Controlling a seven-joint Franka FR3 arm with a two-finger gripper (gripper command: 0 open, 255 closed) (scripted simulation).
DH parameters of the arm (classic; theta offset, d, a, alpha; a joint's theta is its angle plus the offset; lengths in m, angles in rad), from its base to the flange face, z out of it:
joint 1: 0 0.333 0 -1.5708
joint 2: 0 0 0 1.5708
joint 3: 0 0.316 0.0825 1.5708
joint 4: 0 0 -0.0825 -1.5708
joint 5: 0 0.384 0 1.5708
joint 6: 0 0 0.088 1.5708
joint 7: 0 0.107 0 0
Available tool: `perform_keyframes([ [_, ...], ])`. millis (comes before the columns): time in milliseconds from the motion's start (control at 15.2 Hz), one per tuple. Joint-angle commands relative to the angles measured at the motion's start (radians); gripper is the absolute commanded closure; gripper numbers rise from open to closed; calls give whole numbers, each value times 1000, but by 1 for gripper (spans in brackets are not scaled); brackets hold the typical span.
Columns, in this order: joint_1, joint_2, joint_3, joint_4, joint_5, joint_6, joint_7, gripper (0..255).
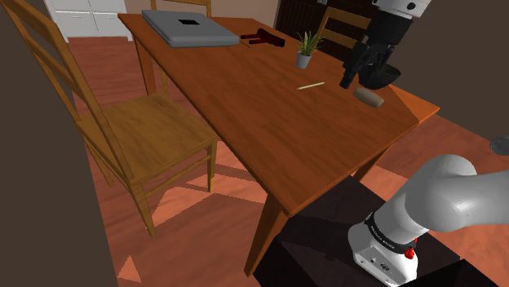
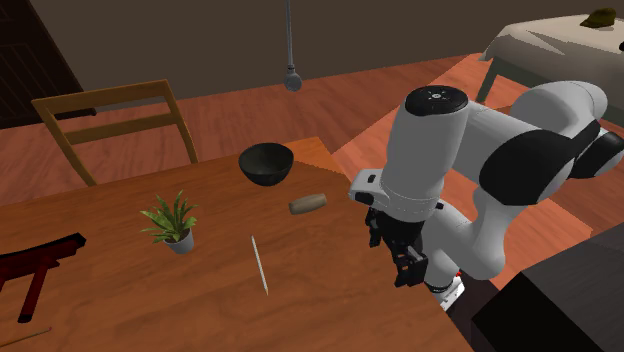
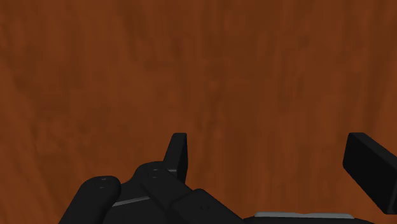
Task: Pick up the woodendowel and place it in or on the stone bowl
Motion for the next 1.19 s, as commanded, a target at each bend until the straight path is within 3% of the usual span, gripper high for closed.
perform_keyframes([
  [0,0,0,0,0,0,0,0,0],
  [594,-79,59,-147,-58,-157,98,-153,0],
  [1122,-146,174,-281,-46,-280,208,-277,0],
])
